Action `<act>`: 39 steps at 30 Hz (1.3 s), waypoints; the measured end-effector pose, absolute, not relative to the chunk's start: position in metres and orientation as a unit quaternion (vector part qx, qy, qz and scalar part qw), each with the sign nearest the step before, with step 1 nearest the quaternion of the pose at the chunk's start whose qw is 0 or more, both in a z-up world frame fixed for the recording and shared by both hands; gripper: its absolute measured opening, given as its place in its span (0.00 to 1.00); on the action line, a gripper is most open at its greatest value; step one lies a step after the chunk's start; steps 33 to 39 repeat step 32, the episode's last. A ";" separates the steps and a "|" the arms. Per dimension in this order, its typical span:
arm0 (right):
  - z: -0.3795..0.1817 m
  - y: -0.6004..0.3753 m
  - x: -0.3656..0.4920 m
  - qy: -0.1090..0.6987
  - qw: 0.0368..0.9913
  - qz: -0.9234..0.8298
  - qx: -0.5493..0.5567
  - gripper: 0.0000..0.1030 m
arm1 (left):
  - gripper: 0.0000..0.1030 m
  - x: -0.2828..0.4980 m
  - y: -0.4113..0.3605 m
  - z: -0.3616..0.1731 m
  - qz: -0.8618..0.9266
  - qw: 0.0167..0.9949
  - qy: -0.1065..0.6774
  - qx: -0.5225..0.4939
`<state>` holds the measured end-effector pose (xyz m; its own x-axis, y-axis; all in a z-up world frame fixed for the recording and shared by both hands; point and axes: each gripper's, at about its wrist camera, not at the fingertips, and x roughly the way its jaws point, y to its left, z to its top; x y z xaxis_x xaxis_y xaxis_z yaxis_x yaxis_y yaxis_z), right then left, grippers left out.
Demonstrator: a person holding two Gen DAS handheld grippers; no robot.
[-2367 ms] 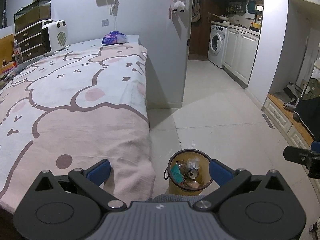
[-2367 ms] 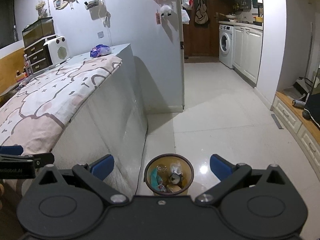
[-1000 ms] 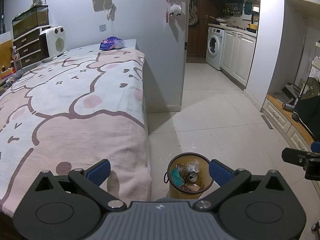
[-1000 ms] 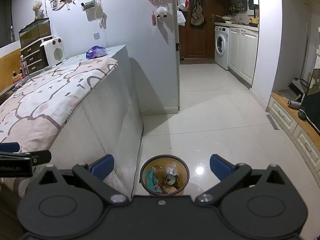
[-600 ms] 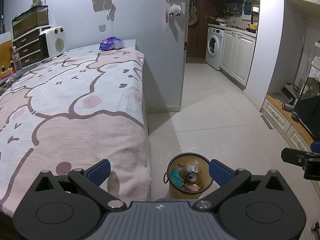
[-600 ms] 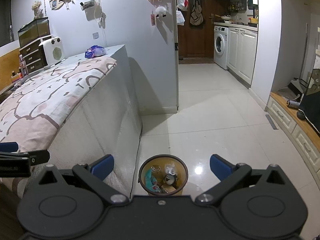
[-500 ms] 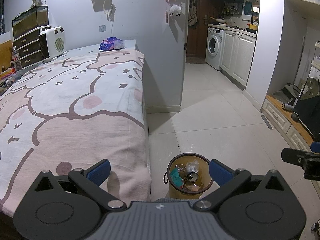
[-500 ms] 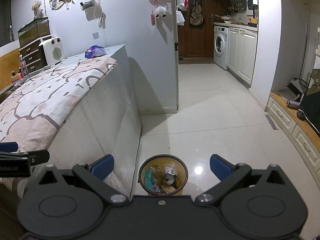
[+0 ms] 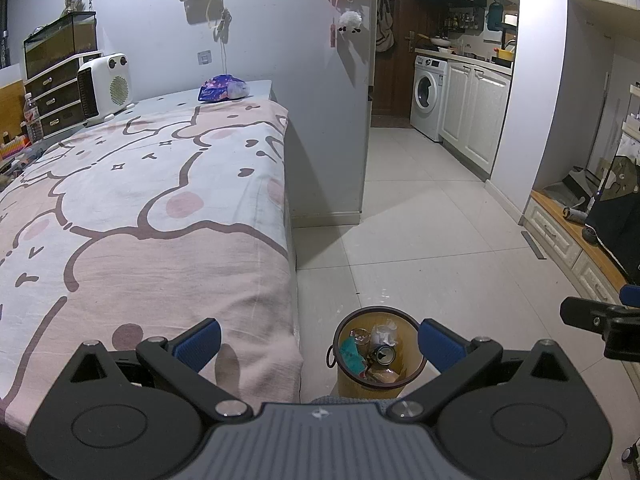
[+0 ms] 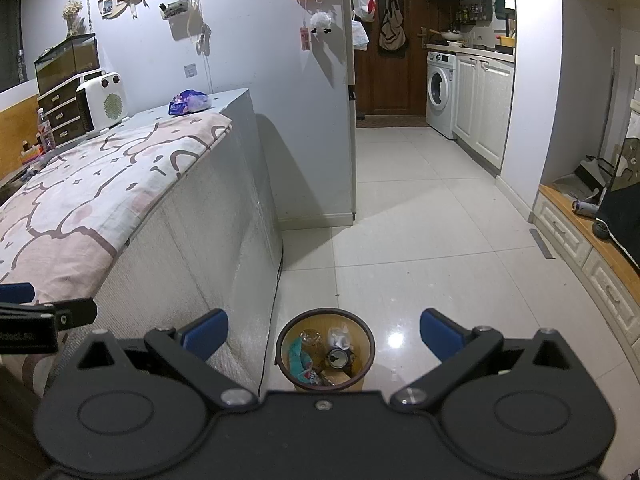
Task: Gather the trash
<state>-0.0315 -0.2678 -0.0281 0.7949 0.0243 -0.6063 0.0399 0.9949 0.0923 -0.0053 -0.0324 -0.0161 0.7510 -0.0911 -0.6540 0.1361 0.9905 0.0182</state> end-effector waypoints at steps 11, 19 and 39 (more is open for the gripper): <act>-0.027 -0.268 -0.031 0.320 0.946 -0.004 0.050 1.00 | 1.00 -0.006 -0.033 -0.016 -0.061 0.935 0.347 0.032; -0.028 -0.268 -0.031 0.320 0.946 -0.004 0.050 1.00 | 1.00 -0.006 -0.033 -0.016 -0.061 0.935 0.347 0.032; -0.030 -0.270 -0.032 0.321 0.946 -0.007 0.049 1.00 | 1.00 -0.005 -0.036 -0.013 -0.061 0.936 0.345 0.032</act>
